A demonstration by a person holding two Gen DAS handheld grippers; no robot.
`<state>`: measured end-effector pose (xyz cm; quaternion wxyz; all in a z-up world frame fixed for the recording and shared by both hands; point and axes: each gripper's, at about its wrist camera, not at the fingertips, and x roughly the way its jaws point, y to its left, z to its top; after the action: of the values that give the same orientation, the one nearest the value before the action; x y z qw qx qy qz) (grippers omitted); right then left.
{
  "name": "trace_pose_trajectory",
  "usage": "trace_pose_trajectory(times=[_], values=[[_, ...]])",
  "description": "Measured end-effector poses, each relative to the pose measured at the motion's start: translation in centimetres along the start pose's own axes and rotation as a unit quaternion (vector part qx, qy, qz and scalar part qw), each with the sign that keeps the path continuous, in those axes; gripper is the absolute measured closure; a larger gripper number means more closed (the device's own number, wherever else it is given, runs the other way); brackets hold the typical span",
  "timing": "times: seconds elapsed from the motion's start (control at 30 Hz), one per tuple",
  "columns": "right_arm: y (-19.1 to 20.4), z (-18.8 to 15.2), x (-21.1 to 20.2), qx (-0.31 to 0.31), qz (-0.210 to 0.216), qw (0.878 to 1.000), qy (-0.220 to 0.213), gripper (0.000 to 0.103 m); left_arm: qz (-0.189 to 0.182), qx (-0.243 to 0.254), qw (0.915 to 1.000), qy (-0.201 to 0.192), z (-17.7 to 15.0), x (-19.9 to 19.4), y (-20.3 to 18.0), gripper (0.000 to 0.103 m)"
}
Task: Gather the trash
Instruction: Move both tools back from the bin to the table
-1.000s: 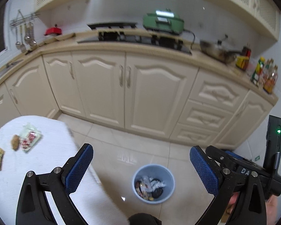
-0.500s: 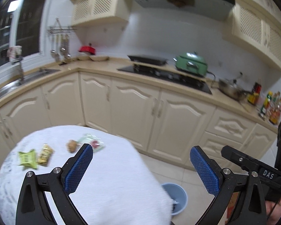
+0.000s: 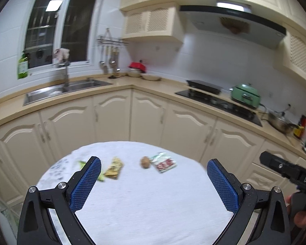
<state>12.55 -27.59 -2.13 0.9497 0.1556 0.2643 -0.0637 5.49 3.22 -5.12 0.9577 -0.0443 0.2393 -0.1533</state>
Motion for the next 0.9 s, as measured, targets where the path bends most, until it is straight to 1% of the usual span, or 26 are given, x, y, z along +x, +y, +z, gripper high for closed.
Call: trace_pose_trajectory(times=[0.2,0.27,0.37,0.5,0.6,0.77,0.9], values=[[4.0,0.2,2.8,-0.041,0.003,0.999,0.014,0.000,0.032,-0.020,0.9992,0.012,-0.5,-0.3,3.2,0.001],[4.9,0.2,4.0,-0.049,0.004,0.999,0.023,0.000,0.039,-0.023,0.9988,0.020,0.0,1.1,3.5,0.001],[6.0,0.1,6.1,-0.064,0.006,0.997,0.036,0.000,0.055,-0.033,0.9974,0.034,-0.1,2.1,5.0,0.001],[6.9,0.0,9.6,-0.085,0.007,0.994,0.060,0.000,0.071,-0.044,0.9947,0.059,1.7,7.0,6.6,0.001],[6.8,-0.1,13.5,-0.107,-0.007,0.990,0.086,0.000,0.084,-0.050,0.9916,0.084,2.7,11.2,7.8,0.001],[4.6,-0.8,19.9,-0.124,-0.036,0.982,0.134,0.000,0.105,-0.053,0.9841,0.133,4.2,19.6,8.4,0.001],[2.2,-1.2,24.5,-0.124,-0.048,0.976,0.170,0.000,0.120,-0.049,0.9770,0.169,4.7,26.1,8.7,0.001]])
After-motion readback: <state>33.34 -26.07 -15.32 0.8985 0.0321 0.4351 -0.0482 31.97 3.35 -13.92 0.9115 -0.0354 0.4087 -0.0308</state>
